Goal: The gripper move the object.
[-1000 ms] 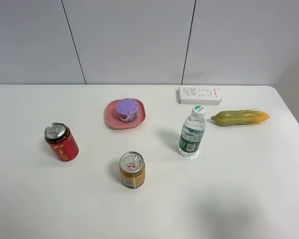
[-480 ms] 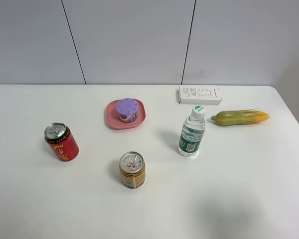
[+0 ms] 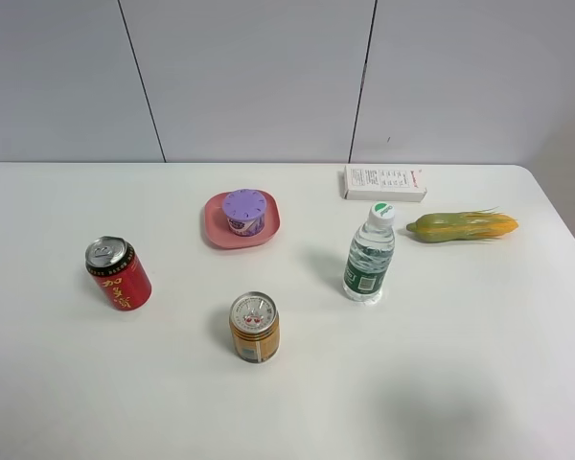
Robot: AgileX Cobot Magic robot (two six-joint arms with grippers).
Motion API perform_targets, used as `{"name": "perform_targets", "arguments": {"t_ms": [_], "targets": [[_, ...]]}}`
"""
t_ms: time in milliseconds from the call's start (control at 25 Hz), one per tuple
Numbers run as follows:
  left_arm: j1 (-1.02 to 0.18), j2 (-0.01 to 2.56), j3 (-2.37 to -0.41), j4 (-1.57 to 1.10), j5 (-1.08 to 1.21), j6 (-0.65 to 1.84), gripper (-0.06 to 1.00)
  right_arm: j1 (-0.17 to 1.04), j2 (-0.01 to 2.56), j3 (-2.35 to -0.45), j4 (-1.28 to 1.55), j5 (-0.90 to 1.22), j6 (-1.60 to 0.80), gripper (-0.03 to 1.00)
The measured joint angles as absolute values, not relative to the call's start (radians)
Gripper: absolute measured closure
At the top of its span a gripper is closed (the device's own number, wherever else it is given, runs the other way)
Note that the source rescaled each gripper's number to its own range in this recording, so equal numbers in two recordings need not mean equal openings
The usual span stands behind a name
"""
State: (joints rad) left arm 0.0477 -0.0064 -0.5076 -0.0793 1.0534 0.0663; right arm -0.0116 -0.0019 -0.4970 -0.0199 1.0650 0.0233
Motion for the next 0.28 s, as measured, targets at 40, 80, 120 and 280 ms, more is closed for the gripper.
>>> {"name": "perform_targets", "arguments": {"t_ms": [40, 80, 120, 280], "targets": [[0.048, -0.006, -0.508, -0.079, 1.053, 0.066, -0.06, -0.012, -0.002, -0.497, -0.02, 1.065, 0.023, -0.03], [0.048, -0.006, -0.508, -0.079, 1.053, 0.066, -0.06, -0.012, -0.002, -0.497, -0.02, 1.065, 0.023, -0.03], [0.048, -0.006, -0.508, -0.079, 1.053, 0.066, -0.06, -0.012, -0.002, -0.497, -0.02, 1.065, 0.023, -0.03], [0.048, -0.006, -0.508, -0.079, 1.053, 0.065, -0.06, -0.012, -0.002, -0.497, -0.02, 1.065, 0.023, -0.03]]}}
